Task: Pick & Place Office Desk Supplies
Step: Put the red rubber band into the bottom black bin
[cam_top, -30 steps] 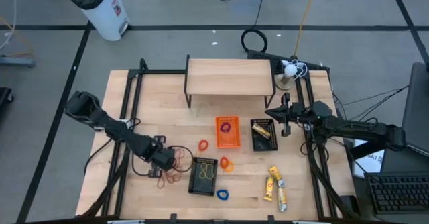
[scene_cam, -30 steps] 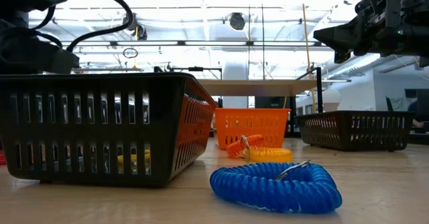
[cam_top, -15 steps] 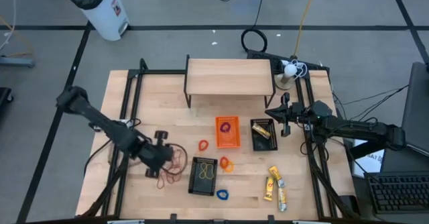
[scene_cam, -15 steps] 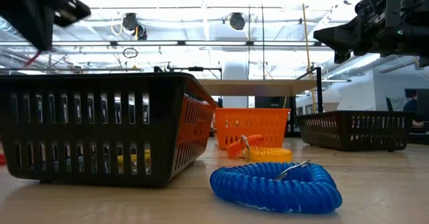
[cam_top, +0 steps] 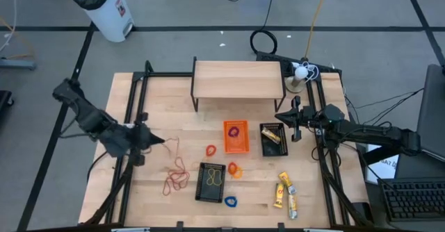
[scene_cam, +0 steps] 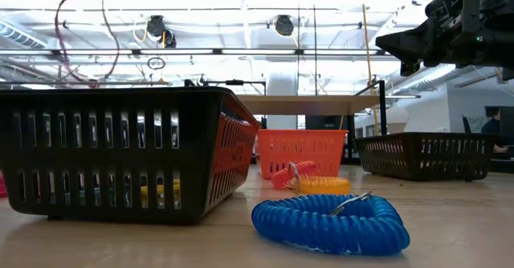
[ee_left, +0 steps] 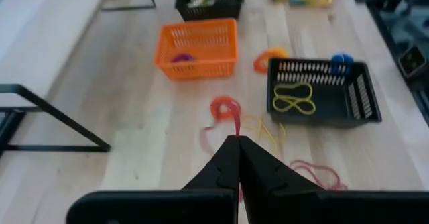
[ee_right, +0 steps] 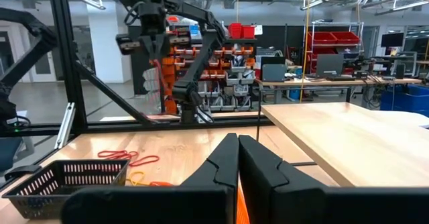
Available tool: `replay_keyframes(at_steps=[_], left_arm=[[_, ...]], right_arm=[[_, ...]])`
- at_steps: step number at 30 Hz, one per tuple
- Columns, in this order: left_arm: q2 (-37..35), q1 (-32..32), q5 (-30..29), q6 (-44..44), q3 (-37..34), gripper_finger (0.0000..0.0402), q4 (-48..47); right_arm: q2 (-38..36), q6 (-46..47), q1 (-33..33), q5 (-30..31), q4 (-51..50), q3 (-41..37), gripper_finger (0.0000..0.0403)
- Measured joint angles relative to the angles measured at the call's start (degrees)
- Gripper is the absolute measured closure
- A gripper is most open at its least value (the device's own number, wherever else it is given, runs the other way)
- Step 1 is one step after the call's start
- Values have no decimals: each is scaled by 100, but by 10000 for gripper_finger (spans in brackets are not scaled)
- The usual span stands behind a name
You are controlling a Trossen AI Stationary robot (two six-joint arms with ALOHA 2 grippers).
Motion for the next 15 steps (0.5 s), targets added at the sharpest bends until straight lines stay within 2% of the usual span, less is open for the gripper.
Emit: replay_keyframes(at_steps=[4,8,12,15], left_arm=[[-353,-383,-565,-56,-194,401,107],[-708,-719,-1136,346,-619,401,840],[-1137,-723,-1660,1055,-1085,401,1748],[-1458,-562,-1695,1693,-1466,401,2378]], right_arm=[[-2,-5,0,2,-1,-1,399],[-1,-14,0,3,0,-1,399],[0,-2,2,4,0,-1,399],[0,0,2,5,0,-2,399]])
